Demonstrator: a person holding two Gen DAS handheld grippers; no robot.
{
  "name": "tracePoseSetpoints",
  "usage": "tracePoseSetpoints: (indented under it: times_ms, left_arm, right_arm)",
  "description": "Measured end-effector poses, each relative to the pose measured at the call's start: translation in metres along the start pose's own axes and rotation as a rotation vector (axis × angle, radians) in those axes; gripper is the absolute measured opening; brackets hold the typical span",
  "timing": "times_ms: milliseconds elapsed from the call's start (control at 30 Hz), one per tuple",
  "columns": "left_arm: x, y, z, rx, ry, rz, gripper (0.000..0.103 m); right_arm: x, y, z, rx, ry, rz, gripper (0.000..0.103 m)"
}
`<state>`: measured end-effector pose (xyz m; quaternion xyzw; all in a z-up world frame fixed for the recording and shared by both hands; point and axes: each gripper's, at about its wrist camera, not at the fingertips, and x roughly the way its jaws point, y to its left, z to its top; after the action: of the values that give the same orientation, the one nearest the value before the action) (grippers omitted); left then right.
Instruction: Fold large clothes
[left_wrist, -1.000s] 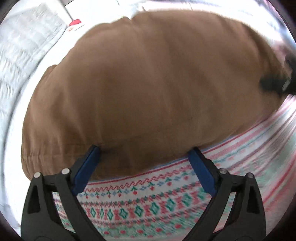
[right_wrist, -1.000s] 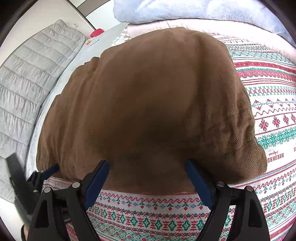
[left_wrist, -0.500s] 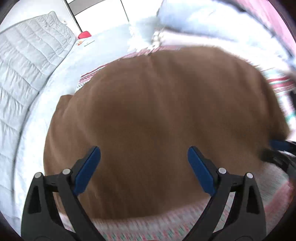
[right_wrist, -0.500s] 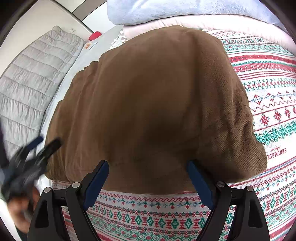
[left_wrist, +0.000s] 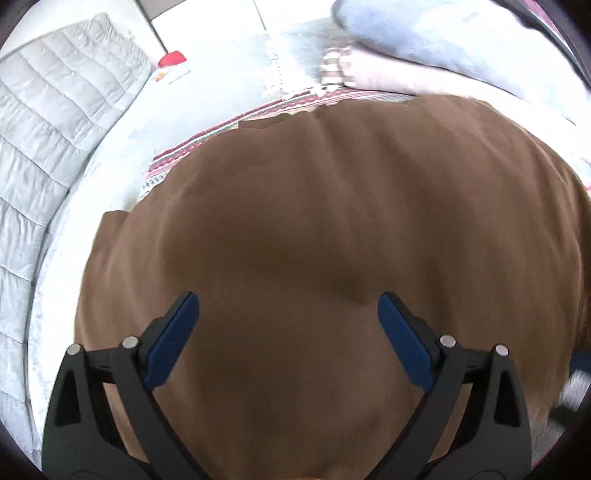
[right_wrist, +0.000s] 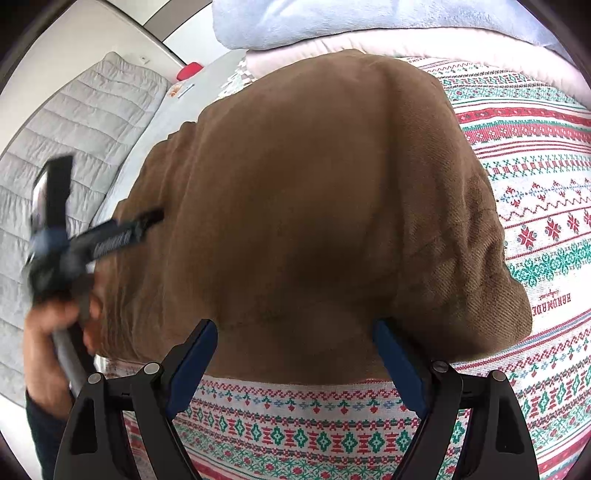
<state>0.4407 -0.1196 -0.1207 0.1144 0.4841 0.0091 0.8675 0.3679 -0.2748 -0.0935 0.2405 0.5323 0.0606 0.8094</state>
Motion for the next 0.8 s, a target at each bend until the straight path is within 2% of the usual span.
tracePoseSetpoints:
  times_ms: [33,67,133,233,367,467,500,567,633,800]
  left_arm:
    - [0.016,-0.001,0.005,0.006,0.026,0.041,0.099]
    - [0.021,-0.008,0.005,0.011,0.038,0.043,0.103]
    - [0.028,-0.009,0.010,0.007,0.043,0.033,0.103]
    - [0.017,-0.003,0.026,0.004,0.020,0.051,0.103]
    - [0.017,0.018,0.060,-0.066,-0.013,0.077,0.103]
    - [0.043,0.019,0.079,-0.081,0.028,0.057,0.103]
    - [0.055,0.015,0.083,-0.068,0.048,0.079,0.103]
    - [0.076,0.009,0.082,-0.053,0.065,0.111,0.103]
    - [0.083,0.013,0.081,-0.094,0.061,0.101,0.103]
    - [0.068,0.016,0.088,-0.069,0.088,0.106,0.103]
  right_arm:
    - [-0.001,-0.001,-0.001,-0.001,0.001,0.001,0.088]
    - [-0.001,-0.001,-0.001,-0.003,0.001,0.000,0.088]
    - [-0.001,0.000,-0.002,-0.011,0.000,-0.007,0.088]
    - [-0.002,0.000,-0.003,-0.014,0.003,-0.011,0.088]
    - [-0.004,-0.003,-0.004,-0.002,0.005,0.002,0.088]
    - [-0.003,-0.003,-0.003,-0.001,0.005,0.002,0.088]
    - [-0.003,-0.003,-0.004,-0.005,0.005,0.000,0.088]
    - [-0.003,-0.003,-0.004,-0.013,0.004,-0.004,0.088]
    - [-0.003,-0.004,-0.005,-0.019,0.003,-0.005,0.088]
    - [-0.002,-0.001,-0.007,-0.036,0.004,-0.021,0.088]
